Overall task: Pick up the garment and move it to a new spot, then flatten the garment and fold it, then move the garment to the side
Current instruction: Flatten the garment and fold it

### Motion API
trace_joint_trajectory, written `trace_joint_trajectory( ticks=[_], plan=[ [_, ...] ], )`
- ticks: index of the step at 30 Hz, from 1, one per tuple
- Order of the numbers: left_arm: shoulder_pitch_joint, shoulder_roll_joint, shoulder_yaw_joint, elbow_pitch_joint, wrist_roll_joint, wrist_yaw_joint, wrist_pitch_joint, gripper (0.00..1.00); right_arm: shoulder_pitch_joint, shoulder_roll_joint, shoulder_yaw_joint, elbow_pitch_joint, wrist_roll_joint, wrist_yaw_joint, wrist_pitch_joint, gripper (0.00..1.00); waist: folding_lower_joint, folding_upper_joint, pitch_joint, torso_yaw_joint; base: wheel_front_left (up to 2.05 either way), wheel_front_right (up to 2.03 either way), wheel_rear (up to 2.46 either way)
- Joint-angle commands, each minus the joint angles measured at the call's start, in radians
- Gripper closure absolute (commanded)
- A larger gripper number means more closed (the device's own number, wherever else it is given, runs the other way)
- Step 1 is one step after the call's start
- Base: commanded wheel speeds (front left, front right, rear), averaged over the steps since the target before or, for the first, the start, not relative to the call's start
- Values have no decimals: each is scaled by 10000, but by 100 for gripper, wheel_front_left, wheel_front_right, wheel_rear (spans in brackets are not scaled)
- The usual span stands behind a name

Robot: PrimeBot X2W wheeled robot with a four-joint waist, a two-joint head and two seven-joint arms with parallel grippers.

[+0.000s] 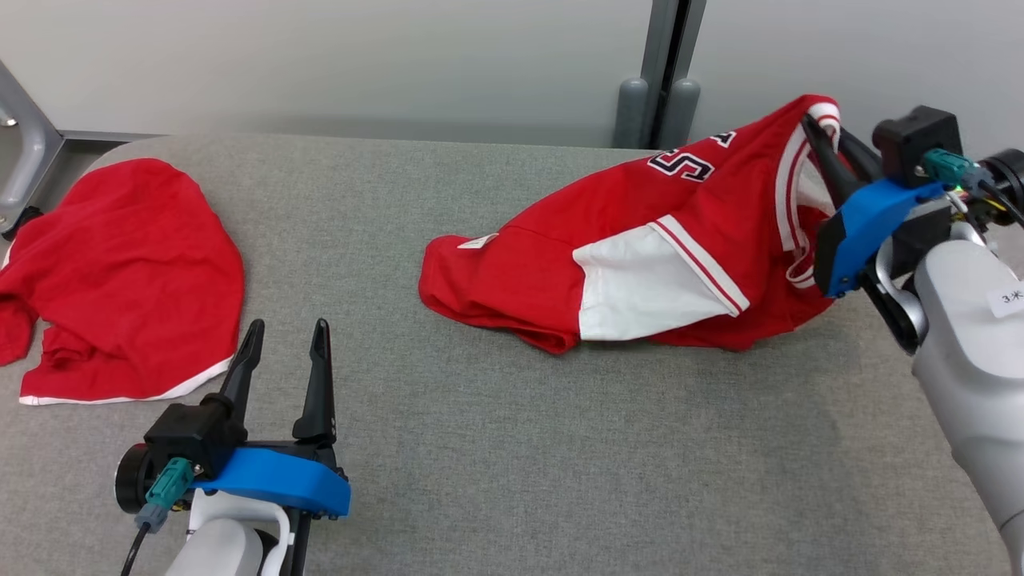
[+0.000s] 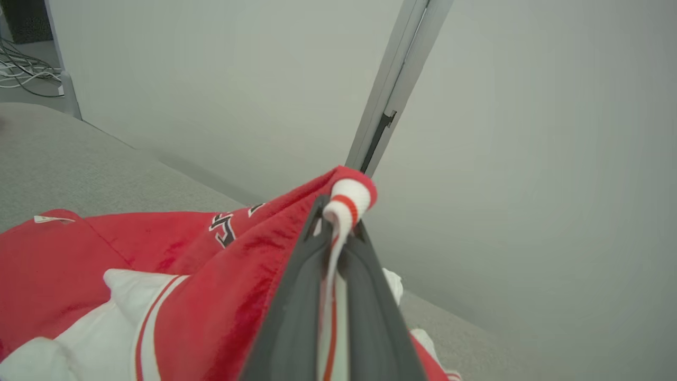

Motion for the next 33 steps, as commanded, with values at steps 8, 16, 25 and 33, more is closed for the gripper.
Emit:
trace_joint_trajectory(
  ticks=[8, 16, 25, 33],
  plan=[
    [-152, 83, 44, 180, 4, -70, -60, 0, 527, 363, -1542, 1157, -715, 1, -474, 0, -1, 0, -51, -93, 0, 0, 0],
    [115, 104, 31, 231, -52, -14, -70, 0, 1904, 1256, -1419, -85, -1294, -2, -364, 0, -1, 0, -558, -244, 0, 0, 0],
    [123, 151, -11, 49, -114, -11, -67, 0, 3606, 1893, -119, -1305, -1607, 1, 885, 0, -1, 0, -432, -264, 0, 0, 0],
    [-160, 71, -168, -48, -18, -43, -28, 0, 2955, 2007, 148, -611, -2622, 1, 1427, 0, -1, 0, -38, 149, 0, 0, 0]
  ],
)
